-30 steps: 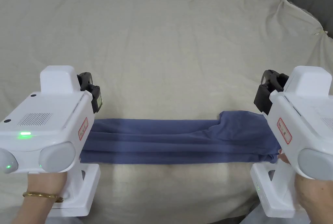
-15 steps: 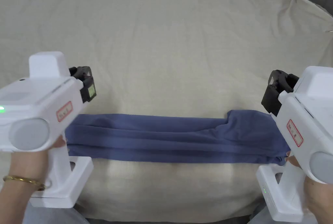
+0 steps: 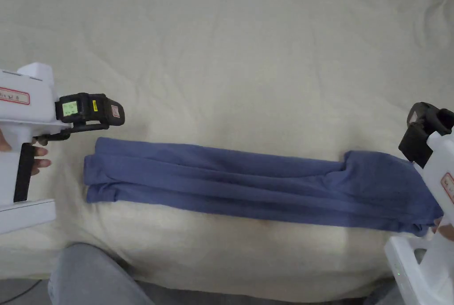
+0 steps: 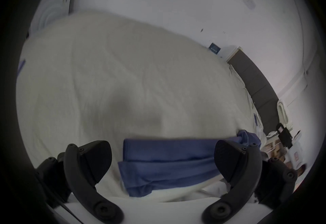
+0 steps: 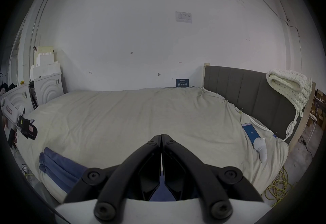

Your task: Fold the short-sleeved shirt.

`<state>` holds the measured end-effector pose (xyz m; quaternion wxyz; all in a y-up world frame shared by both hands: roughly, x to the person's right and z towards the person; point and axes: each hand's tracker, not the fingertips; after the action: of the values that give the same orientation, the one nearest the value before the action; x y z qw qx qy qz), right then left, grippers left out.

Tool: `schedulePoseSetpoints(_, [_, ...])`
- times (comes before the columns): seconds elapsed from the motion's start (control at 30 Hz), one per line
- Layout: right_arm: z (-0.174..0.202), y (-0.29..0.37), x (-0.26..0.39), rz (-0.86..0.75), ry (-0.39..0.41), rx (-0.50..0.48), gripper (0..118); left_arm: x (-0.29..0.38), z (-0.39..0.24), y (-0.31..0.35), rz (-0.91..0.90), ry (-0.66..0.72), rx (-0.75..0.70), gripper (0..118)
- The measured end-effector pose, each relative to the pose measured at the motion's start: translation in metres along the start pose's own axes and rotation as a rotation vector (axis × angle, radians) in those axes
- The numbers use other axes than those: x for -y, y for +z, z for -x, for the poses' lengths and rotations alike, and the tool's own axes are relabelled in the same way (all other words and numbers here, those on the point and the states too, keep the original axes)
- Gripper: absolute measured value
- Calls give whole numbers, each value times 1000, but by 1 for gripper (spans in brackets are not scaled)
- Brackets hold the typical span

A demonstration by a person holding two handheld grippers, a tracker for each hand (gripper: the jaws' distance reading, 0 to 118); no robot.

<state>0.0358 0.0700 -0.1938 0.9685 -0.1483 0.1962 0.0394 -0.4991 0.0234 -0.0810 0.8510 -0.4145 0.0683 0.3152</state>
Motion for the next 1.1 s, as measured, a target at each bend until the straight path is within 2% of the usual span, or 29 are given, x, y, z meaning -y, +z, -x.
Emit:
schedulePoseSetpoints(0.1, [3, -1, 0, 10, 19, 10, 0, 7, 13, -9, 69, -6, -71, 117])
schedulePoseSetpoints(0.3, [4, -5, -1, 18, 19, 19, 0, 1, 43, -40, 175, 44, -108, 100])
schedulePoseSetpoints(0.4, [6, -5, 0, 26, 22, 17, 0, 6, 37, -46, 223, 38, -94, 94])
schedulePoseSetpoints(0.5, [6, -6, 1, 30, 32, 19, 0, 5, 39, -59, 231, 25, -86, 80])
schedulePoseSetpoints(0.67, [2, -7, 5, 46, 7, 19, 0, 11, 16, -64, 242, -22, -167, 77])
schedulePoseSetpoints(0.7, [1, -7, 6, 48, 2, 20, 0, 13, 12, -65, 238, -34, -204, 73])
schedulePoseSetpoints(0.8, [-1, -7, 10, 57, -12, 22, 0, 25, -10, -70, 245, -94, -311, 51])
schedulePoseSetpoints(0.9, [-4, -5, 14, 62, -25, 16, 0, 32, -36, -68, 245, -94, -297, 12])
schedulePoseSetpoints(1.1, [-13, 0, 14, 54, -50, 10, 0, 46, -70, -68, 250, -113, -326, 8])
